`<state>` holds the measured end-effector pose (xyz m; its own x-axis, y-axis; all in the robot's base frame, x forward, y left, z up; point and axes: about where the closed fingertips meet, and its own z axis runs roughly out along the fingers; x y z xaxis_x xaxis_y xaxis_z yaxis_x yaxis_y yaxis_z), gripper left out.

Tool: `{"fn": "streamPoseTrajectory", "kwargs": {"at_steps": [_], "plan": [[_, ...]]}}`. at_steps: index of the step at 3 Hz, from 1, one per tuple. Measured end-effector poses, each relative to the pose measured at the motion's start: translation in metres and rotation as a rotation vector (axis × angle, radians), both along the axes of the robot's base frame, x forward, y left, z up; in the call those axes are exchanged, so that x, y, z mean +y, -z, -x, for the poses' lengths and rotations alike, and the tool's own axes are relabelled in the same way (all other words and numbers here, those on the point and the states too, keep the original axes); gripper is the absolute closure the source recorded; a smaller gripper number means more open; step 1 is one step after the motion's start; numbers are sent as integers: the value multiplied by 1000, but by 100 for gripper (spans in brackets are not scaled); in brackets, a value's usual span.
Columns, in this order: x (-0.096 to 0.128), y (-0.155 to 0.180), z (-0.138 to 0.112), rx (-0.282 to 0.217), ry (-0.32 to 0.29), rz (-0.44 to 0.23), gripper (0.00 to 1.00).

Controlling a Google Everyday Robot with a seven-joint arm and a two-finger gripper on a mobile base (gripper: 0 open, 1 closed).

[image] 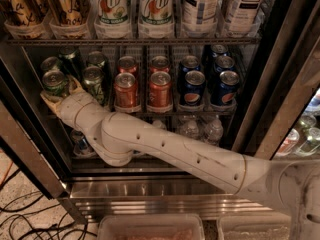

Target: Pick green can from middle shelf of fridge

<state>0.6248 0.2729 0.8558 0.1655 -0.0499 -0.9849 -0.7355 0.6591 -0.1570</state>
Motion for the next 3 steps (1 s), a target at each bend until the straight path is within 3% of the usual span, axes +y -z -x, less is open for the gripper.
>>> {"fn": "streamPoseTrajectory", "kwargs": {"at_steps": [2, 3], "plan": [[-20, -54, 20, -120, 17, -5, 100], [-30, -63, 29, -122, -25, 5, 100]]}}
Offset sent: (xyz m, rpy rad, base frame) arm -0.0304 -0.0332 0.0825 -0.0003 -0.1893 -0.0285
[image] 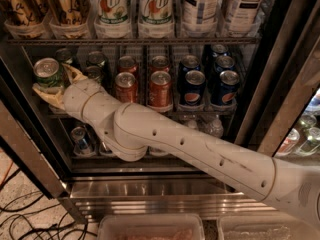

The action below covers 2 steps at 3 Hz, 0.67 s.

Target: Pick green can from middle shelf of fridge

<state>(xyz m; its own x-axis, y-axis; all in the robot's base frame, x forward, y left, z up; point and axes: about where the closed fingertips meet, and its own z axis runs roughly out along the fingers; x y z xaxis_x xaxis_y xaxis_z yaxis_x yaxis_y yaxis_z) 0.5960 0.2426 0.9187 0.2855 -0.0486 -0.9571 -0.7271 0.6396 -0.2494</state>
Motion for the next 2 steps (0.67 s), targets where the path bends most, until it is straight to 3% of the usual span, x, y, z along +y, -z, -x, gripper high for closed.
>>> {"fn": "streamPoseTrajectory", "kwargs": {"at_steps": [2], "plan": [[-26, 44, 41, 160, -223, 3, 100]]}}
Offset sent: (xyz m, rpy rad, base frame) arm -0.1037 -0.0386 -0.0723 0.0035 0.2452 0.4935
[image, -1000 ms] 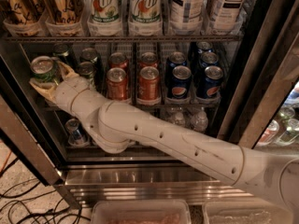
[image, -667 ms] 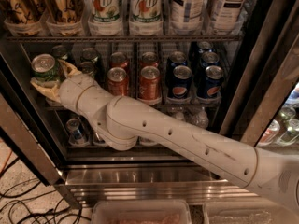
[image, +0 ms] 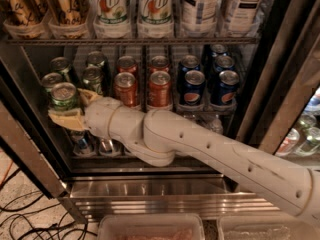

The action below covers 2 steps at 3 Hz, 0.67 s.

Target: Pick green can from middle shelf of fridge

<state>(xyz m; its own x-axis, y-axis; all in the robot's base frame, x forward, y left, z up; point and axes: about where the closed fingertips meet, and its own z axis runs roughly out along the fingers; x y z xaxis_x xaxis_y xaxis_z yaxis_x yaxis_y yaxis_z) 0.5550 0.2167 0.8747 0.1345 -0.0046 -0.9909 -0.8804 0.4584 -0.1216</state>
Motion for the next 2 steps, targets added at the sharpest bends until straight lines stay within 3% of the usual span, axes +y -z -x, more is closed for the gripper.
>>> {"fn": "streamPoseTrajectory", "kwargs": {"at_steps": [1, 2], "plan": [[-16, 24, 41, 53, -118, -23, 100], [-38, 33, 80, 99, -165, -29, 100]]}}
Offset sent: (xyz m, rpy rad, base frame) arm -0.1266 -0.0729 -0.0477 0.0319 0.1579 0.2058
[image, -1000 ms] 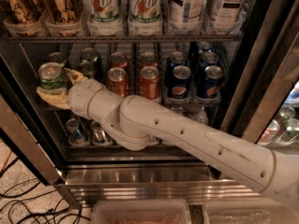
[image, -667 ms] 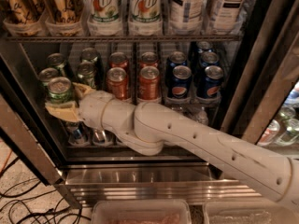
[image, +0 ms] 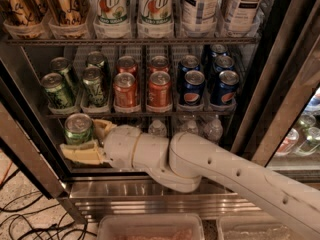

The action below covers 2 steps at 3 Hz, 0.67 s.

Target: Pick green can from middle shelf of fridge

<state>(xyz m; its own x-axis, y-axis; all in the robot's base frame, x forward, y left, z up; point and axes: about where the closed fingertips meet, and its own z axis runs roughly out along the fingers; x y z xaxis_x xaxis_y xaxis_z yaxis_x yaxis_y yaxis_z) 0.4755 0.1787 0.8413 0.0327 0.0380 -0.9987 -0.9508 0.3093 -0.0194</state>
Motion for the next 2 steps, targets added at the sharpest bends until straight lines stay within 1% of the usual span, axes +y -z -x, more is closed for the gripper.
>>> {"fn": "streamPoseTrajectory", "kwargs": {"at_steps": [1, 2], "plan": [[-19, -2, 41, 43, -18, 12, 100], [-35, -6, 70, 63, 13, 11, 100]]}}
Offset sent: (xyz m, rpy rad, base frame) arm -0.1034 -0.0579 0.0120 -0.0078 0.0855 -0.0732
